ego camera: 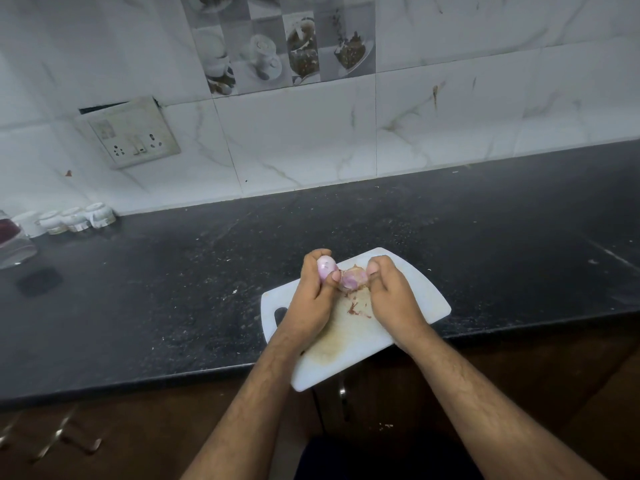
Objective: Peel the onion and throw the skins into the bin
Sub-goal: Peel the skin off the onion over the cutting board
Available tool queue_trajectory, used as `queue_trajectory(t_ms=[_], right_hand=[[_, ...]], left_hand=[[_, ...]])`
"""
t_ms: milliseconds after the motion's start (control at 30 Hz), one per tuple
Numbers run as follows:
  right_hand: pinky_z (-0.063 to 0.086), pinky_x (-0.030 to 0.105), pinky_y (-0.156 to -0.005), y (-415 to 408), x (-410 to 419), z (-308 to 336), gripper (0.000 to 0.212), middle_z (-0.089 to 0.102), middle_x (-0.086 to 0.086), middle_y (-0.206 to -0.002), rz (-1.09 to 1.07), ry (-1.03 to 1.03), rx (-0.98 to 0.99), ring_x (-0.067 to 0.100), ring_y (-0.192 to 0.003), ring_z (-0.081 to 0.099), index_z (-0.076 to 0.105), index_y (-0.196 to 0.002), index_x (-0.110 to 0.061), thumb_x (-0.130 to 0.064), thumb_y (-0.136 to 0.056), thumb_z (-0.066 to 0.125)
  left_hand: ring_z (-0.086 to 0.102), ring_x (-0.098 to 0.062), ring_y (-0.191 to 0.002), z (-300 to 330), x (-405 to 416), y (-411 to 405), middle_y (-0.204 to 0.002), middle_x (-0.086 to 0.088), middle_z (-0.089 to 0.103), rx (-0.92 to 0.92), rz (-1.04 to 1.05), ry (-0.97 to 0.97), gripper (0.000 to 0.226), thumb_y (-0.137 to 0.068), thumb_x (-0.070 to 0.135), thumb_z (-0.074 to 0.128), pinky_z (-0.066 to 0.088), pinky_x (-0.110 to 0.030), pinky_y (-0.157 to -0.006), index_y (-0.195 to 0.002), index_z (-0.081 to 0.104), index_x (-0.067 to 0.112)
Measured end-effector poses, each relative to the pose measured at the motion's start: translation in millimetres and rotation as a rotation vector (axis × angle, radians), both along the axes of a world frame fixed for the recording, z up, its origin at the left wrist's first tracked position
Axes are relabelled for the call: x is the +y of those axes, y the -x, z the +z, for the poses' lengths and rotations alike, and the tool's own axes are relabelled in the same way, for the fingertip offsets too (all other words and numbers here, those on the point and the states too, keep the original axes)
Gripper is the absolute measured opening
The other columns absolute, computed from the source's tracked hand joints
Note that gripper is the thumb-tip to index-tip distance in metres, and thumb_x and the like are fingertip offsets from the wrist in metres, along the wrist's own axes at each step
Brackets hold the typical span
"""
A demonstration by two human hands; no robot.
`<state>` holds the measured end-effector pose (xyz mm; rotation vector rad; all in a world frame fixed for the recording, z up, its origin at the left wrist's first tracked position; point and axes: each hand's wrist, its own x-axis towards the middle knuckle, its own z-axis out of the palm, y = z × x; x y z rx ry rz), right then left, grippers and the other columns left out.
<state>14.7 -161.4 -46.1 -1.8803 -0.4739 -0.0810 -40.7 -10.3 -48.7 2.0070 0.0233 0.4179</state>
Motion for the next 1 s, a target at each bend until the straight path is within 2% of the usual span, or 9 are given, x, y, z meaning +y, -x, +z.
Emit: queue_trajectory(t_ms=[67, 200, 267, 400, 533, 667, 800, 933, 1000], right_hand=[[0.039, 0.024, -0.069, -1, -3, -1, 0.02, 0.057, -0.008, -0.085, -0.056, -0.015, -0.018, 0.004, -0.075, 0.052, 0.05, -0.094, -0.016, -0.021, -0.109, 0.038], [0.045, 0.005, -0.064, 4, 2, 0, 0.015, 0.064, -0.012, -0.092, -0.053, 0.052, -0.052, -0.003, -0.084, 0.061, 0.058, -0.107, -0.016, -0.011, -0.106, 0.043], [0.045, 0.001, -0.063, 7, 4, 0, 0.022, 0.069, -0.009, -0.096, -0.042, 0.04, -0.043, -0.006, -0.086, 0.064, 0.06, -0.118, -0.017, -0.009, -0.106, 0.044], [0.047, 0.003, -0.064, 9, 3, 1, 0.028, 0.072, -0.008, -0.102, -0.036, 0.002, -0.066, -0.006, -0.083, 0.066, 0.062, -0.129, -0.022, -0.032, -0.105, 0.052], [0.056, 0.013, -0.063, 12, 6, 3, 0.029, 0.069, -0.011, -0.093, -0.041, 0.018, -0.077, -0.004, -0.076, 0.068, 0.066, -0.122, -0.028, -0.04, -0.096, 0.067], [0.048, 0.007, -0.058, 14, 6, 4, 0.02, 0.071, -0.013, -0.081, -0.091, 0.031, -0.057, -0.006, -0.067, 0.067, 0.067, -0.114, -0.027, -0.037, -0.097, 0.066], [0.047, 0.004, -0.06, 14, 5, 3, 0.024, 0.072, -0.016, -0.085, -0.122, 0.07, -0.065, -0.014, -0.074, 0.065, 0.066, -0.119, -0.027, -0.04, -0.099, 0.062], [0.058, 0.024, -0.082, 9, 7, -2, 0.029, 0.074, -0.012, -0.102, -0.144, 0.087, -0.095, 0.001, -0.092, 0.067, 0.067, -0.125, -0.028, -0.04, -0.102, 0.055], [0.056, 0.033, -0.09, 7, 7, -3, 0.026, 0.073, -0.012, -0.108, -0.181, 0.05, -0.104, 0.009, -0.103, 0.065, 0.069, -0.122, -0.027, -0.03, -0.105, 0.05]], left_hand=[[0.057, -0.003, -0.112, -1, -1, -1, -0.13, 0.008, 0.053, 0.011, -0.007, -0.041, 0.044, -0.103, 0.044, 0.054, 0.049, -0.016, -0.092, -0.142, 0.041, 0.028], [0.063, -0.019, -0.115, -6, -4, -1, -0.128, 0.002, 0.059, 0.009, 0.021, -0.056, 0.04, -0.098, 0.041, 0.06, 0.056, -0.038, -0.095, -0.135, 0.049, 0.03], [0.064, -0.019, -0.113, -4, -4, 0, -0.129, -0.001, 0.06, -0.001, 0.033, 0.002, 0.038, -0.098, 0.031, 0.065, 0.057, -0.034, -0.092, -0.133, 0.051, 0.028], [0.064, 0.004, -0.101, -1, -4, 1, -0.131, 0.002, 0.059, 0.013, 0.029, 0.044, 0.047, -0.097, 0.007, 0.073, 0.054, -0.017, -0.083, -0.135, 0.048, 0.021], [0.063, 0.008, -0.089, -2, -3, 2, -0.127, 0.001, 0.06, -0.013, 0.018, 0.077, 0.05, -0.092, -0.003, 0.074, 0.052, -0.015, -0.077, -0.131, 0.05, 0.019], [0.067, 0.004, -0.093, -3, 0, -3, -0.121, 0.003, 0.069, -0.027, 0.04, 0.171, 0.048, -0.087, 0.004, 0.083, 0.057, -0.022, -0.085, -0.125, 0.062, 0.025], [0.072, -0.009, -0.111, -4, 2, -5, -0.125, 0.005, 0.073, -0.011, 0.035, 0.214, 0.054, -0.086, 0.013, 0.086, 0.058, -0.027, -0.096, -0.135, 0.065, 0.025], [0.071, -0.01, -0.114, -6, 2, -6, -0.123, 0.009, 0.074, -0.009, 0.048, 0.172, 0.047, -0.091, 0.019, 0.082, 0.058, -0.028, -0.099, -0.134, 0.065, 0.027], [0.069, -0.006, -0.113, -6, 1, -6, -0.123, 0.011, 0.073, -0.018, 0.078, 0.123, 0.041, -0.095, 0.024, 0.078, 0.056, -0.022, -0.095, -0.133, 0.063, 0.028]])
